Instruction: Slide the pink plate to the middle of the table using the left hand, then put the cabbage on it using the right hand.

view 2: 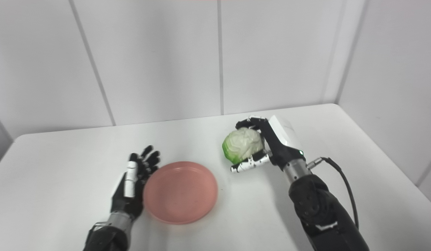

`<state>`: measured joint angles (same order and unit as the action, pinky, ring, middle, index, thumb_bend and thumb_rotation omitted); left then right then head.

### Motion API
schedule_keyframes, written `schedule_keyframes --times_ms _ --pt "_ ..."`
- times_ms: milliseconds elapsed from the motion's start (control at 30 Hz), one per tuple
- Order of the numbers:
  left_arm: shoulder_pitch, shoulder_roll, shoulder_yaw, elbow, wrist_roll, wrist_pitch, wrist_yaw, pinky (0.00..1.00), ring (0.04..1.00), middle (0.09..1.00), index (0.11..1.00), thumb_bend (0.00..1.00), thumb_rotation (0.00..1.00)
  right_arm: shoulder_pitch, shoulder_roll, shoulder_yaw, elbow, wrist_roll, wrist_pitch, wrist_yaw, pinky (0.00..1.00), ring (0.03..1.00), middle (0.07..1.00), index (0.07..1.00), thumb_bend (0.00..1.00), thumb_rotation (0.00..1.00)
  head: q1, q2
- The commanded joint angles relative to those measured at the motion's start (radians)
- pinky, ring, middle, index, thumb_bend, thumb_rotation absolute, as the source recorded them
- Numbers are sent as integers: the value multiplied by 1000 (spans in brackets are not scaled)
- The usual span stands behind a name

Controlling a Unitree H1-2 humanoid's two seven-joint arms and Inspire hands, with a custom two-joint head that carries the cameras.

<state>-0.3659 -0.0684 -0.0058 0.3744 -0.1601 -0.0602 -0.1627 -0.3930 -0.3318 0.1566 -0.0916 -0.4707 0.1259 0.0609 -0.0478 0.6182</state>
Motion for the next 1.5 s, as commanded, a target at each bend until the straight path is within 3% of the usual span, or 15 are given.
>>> schedule_keyframes --times_ms 0,167,433,733,1100,1133,1200,1233,1367,1467 --pt "2 -13 -5 -5 18 -22 21 986 962 934 927 759 1000 -64 13 9 -24 3 -67 -7 422 438 500 505 519 0 0 0" --pt "1 -24 -8 -3 38 -39 42 999 969 946 943 758 1000 -94 59 57 26 11 -106 11 417 438 498 506 519 0 58 1" --pt "1 -32 -11 8 55 -52 68 1000 982 957 958 785 1000 -113 118 122 128 -2 -161 30 388 422 494 517 517 0 64 8" --pt "7 -36 -20 12 63 -58 80 1000 980 954 950 790 1000 -130 139 179 236 -73 -206 16 352 404 493 528 515 0 59 10" --pt "9 -33 -19 22 52 -74 73 982 969 954 949 788 1000 -118 118 219 300 -141 -277 -6 372 405 506 544 512 0 40 12" --pt "8 -32 -20 24 51 -75 70 979 970 957 951 786 1000 -115 112 222 296 -151 -282 -8 449 530 572 518 516 55 39 12" --pt "7 -31 -20 26 50 -76 68 977 973 958 952 780 1000 -110 105 226 290 -170 -300 -25 534 629 682 662 598 160 39 14" --pt "7 -31 -19 28 46 -78 65 969 974 959 952 777 1000 -108 103 226 287 -174 -310 -34 645 740 777 781 641 277 39 17" --pt "4 -32 -16 38 35 -92 58 946 967 957 954 773 1000 -98 106 213 284 -167 -359 -67 757 848 869 866 664 397 33 17" --pt "4 -29 -19 38 42 -100 58 954 964 953 955 761 1000 -90 106 202 278 -150 -387 -77 901 940 957 946 693 569 32 16"
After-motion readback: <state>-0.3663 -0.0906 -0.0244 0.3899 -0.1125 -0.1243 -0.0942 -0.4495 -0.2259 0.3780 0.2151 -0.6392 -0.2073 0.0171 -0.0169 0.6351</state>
